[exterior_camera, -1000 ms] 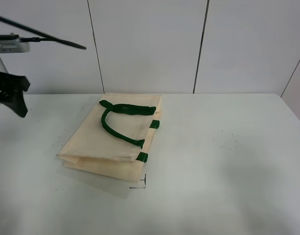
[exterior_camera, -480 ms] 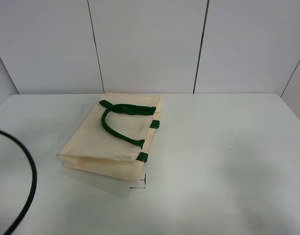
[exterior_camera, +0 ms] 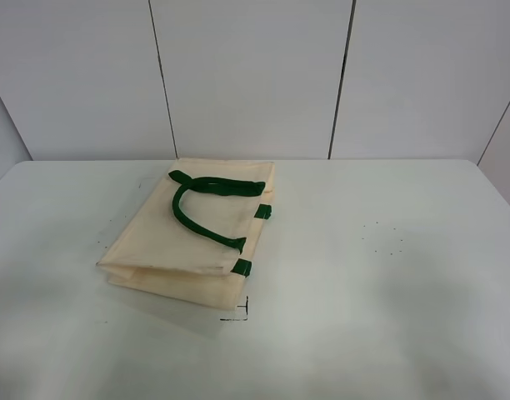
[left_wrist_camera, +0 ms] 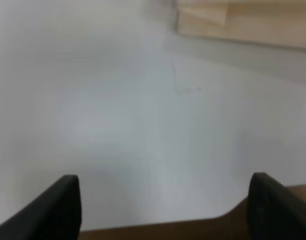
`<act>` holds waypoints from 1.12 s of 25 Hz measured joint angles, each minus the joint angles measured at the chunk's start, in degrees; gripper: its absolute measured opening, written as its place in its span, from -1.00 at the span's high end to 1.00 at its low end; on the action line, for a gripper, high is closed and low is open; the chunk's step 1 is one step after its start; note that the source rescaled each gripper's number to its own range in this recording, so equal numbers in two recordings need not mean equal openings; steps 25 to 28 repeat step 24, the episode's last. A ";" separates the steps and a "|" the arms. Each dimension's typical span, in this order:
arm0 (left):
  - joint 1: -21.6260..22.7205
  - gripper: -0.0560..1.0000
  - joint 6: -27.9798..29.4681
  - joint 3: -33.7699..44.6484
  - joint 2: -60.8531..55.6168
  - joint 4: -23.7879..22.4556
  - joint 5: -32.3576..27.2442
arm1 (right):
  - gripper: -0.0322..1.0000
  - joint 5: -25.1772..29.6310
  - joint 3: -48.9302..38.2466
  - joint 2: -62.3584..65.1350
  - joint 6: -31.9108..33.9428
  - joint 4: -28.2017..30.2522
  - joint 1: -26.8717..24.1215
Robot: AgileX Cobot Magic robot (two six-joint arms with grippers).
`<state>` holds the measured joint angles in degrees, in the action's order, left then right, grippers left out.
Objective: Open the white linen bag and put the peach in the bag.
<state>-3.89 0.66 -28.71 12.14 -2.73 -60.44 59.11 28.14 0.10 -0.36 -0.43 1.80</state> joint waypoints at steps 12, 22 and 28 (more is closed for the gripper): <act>4.59 -0.92 -0.08 0.17 -11.89 -0.13 0.01 | -1.00 0.00 0.00 0.00 0.00 0.00 0.00; 4.52 -0.92 -0.20 0.17 -12.28 0.12 -0.04 | -1.00 0.00 0.00 0.00 0.00 0.00 0.00; 4.52 -0.92 -0.20 0.17 -12.28 0.12 -0.04 | -1.00 0.00 0.00 0.00 0.00 0.00 0.00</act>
